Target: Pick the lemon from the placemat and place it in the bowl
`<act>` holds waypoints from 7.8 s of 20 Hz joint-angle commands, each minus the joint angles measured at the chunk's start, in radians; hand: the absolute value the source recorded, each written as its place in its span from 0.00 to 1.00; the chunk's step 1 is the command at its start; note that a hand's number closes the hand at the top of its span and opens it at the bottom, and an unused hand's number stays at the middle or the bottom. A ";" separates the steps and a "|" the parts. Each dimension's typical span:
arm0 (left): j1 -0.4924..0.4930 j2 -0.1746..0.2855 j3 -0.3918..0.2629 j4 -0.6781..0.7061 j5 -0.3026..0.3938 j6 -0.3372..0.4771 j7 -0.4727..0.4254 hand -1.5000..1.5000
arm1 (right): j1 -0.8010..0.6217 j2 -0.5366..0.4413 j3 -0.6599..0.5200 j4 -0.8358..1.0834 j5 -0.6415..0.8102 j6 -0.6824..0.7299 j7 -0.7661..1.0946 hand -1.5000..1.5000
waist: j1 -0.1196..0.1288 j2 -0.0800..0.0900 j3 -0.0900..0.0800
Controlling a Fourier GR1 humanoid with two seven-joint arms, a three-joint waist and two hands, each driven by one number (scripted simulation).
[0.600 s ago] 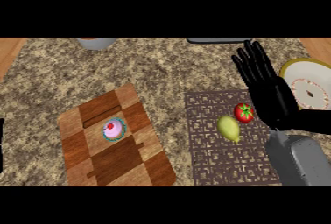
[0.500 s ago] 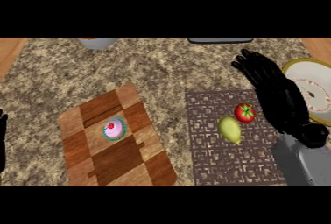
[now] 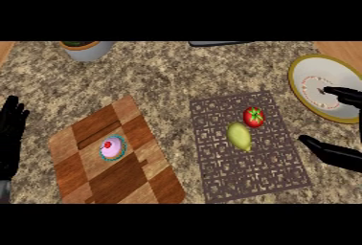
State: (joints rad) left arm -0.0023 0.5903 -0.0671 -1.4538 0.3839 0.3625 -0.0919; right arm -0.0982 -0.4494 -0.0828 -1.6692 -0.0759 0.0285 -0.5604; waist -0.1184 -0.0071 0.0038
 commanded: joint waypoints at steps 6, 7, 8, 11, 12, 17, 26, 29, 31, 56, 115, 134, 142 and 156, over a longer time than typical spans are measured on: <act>-0.091 -0.034 -0.094 -0.063 -0.051 -0.005 0.085 0.50 | 0.424 0.141 -0.066 0.170 0.190 -0.188 -0.656 0.00 | 0.086 0.006 -0.001; -0.140 -0.013 -0.089 -0.061 -0.052 -0.010 0.135 0.50 | 0.447 0.150 -0.077 0.213 0.186 -0.185 -0.710 0.00 | 0.086 0.007 -0.001; -0.104 -0.031 -0.095 -0.068 -0.063 -0.021 0.105 0.50 | 0.443 0.144 -0.103 0.243 0.187 -0.191 -0.721 0.00 | 0.102 0.006 -0.002; -0.095 -0.027 -0.052 -0.069 -0.061 -0.081 0.121 0.50 | 0.431 0.117 -0.165 0.248 0.128 -0.116 -0.687 0.00 | 0.114 0.006 -0.003; -0.086 -0.077 -0.104 -0.071 -0.113 -0.038 0.111 0.50 | 0.431 0.093 -0.159 0.132 0.132 -0.106 -0.586 0.00 | 0.112 0.006 -0.004; -0.172 -0.060 -0.060 -0.067 -0.122 -0.057 0.198 0.50 | 0.448 0.083 -0.149 -0.128 0.201 -0.155 -0.338 0.00 | 0.111 0.006 -0.004; -0.128 -0.074 -0.052 -0.083 -0.129 -0.082 0.161 0.50 | 0.454 -0.074 -0.038 -0.375 0.515 -0.088 0.121 0.00 | 0.127 0.006 -0.006; -0.110 -0.099 -0.050 -0.089 -0.135 -0.076 0.150 0.50 | 0.370 -0.112 0.001 -0.301 0.605 -0.033 0.196 0.00 | 0.135 0.009 -0.005; -0.152 -0.100 -0.050 -0.084 -0.163 -0.062 0.191 0.50 | 0.382 -0.099 0.049 -0.336 0.650 0.005 0.230 0.00 | 0.122 0.008 -0.005; -0.130 -0.238 0.030 -0.022 -0.285 -0.165 0.147 0.50 | 0.120 0.139 0.276 -0.068 1.113 -0.035 0.408 0.00 | 0.117 0.007 -0.004; -0.153 -0.291 0.158 -0.085 -0.351 -0.286 0.221 0.50 | -0.835 0.209 -0.136 0.695 1.537 -0.164 1.511 1.00 | 0.149 0.010 -0.004; -0.143 -0.287 0.202 -0.101 -0.359 -0.318 0.233 0.50 | -0.691 -0.025 -0.356 0.710 1.250 -0.290 1.248 1.00 | 0.123 0.008 -0.003; -0.184 -0.334 0.179 -0.048 -0.391 -0.291 0.212 0.50 | -0.780 -0.166 -0.445 1.114 1.169 -0.480 1.008 1.00 | 0.144 0.017 -0.002; -0.140 -0.320 0.185 -0.132 -0.385 -0.315 0.225 0.50 | -0.656 -0.275 -0.605 1.375 0.989 -0.332 0.783 0.00 | 0.147 0.017 0.000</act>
State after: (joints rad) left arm -0.1584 0.2595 0.1091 -1.5484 -0.0101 0.0593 0.1205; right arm -0.7779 -0.7126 -0.6435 -0.3299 0.9818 -0.3279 0.3462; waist 0.0313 0.0136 0.0035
